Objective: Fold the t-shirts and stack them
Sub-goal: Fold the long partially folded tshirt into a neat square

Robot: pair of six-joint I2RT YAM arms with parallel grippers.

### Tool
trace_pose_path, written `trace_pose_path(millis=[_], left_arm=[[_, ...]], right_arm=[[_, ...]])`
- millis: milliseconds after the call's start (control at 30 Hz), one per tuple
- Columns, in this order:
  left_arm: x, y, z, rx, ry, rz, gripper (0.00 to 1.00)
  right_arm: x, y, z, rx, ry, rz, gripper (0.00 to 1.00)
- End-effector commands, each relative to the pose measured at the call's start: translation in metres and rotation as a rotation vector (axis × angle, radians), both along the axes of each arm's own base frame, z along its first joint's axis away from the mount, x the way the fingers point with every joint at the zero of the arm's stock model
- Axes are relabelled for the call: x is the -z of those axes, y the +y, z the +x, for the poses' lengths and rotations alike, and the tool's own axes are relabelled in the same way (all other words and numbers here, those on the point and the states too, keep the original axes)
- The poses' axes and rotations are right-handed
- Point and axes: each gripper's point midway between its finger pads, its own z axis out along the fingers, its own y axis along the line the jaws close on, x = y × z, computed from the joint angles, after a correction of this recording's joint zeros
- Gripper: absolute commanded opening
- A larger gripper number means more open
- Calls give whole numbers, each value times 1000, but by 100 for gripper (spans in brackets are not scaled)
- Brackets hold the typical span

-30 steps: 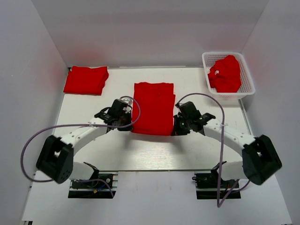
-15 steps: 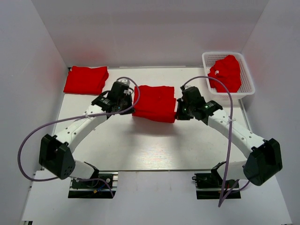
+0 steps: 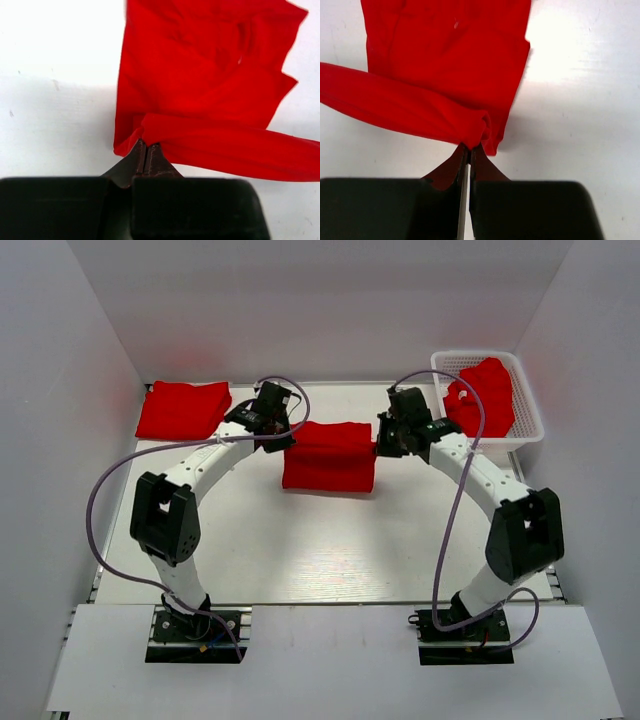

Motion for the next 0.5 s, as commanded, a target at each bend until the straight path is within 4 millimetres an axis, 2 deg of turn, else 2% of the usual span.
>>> trace_pose_path(millis=[0, 33, 67, 133, 200, 267, 300, 333, 400, 467], left_arm=[[-23, 32, 30, -100, -96, 61, 0], [-19, 36, 32, -109, -88, 65, 0], [-23, 33, 38, -101, -119, 59, 0], [-18, 34, 47, -85, -123, 68, 0], [-22, 28, 59, -56, -165, 63, 0], [-15, 27, 69, -30, -178, 67, 0], [-23, 22, 75, -26, -211, 45, 0], [-18, 20, 78, 1, -209, 59, 0], [-17, 17, 87, 6, -228, 58, 0], [-16, 15, 93, 14, -238, 63, 0]], right_arm=[[-16, -8, 31, 4, -54, -9, 0], [-10, -8, 35, -3, -43, -13, 0], [-9, -7, 41, 1, -39, -6, 0], [-10, -7, 51, 2, -52, -4, 0], [-14, -9, 63, 18, -68, 6, 0], [-8, -10, 71, 23, -55, 4, 0], [-14, -10, 75, 26, -72, 11, 0], [-9, -12, 78, 28, -60, 9, 0], [-11, -12, 83, 31, -64, 12, 0], [-3, -16, 90, 39, -59, 4, 0]])
